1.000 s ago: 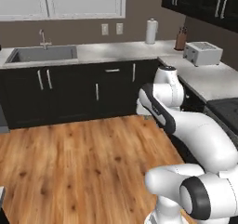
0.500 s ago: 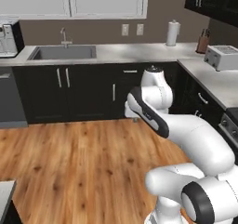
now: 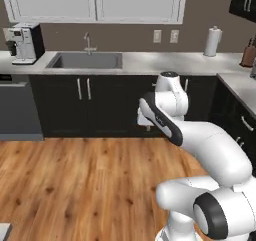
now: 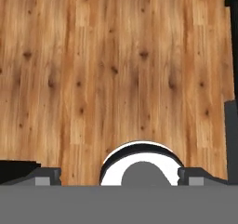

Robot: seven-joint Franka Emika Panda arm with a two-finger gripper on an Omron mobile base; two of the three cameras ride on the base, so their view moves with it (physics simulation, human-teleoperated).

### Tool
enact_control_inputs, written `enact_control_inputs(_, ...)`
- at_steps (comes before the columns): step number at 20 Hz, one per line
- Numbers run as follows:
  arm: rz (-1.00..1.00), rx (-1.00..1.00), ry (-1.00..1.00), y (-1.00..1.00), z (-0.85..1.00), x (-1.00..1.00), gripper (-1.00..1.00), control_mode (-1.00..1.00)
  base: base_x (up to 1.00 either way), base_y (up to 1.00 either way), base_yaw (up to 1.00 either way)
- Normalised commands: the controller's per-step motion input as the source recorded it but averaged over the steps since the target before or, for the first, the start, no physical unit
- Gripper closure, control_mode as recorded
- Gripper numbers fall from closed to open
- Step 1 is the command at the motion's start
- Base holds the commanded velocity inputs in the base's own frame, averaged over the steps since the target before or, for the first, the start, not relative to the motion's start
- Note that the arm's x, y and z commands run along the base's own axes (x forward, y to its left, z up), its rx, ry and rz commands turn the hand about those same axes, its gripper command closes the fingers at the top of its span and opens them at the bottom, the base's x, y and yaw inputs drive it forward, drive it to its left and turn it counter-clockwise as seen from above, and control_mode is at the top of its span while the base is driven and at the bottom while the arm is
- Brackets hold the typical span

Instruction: Four empty soda cans are scattered around the kitchen. Gather all the cans and cluster them next to the stove for recycling.

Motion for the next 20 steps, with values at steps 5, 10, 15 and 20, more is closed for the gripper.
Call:
enact_control_inputs(5,0.00,0.00,0.00,0.00,0.00,0.00,-1.00,1.00,0.44,-0.03,0.69)
enact_control_inputs(10,0.00,0.00,0.00,0.00,0.00,0.00,-1.00,1.00,0.31,-0.03,0.82)
enact_control_inputs(15,0.00,0.00,0.00,0.00,0.00,0.00,-1.00,1.00,0.34,-0.03,0.79)
enact_control_inputs(20,0.00,0.00,0.00,0.00,0.00,0.00,-1.00,1.00,0.57,-0.04,0.51)
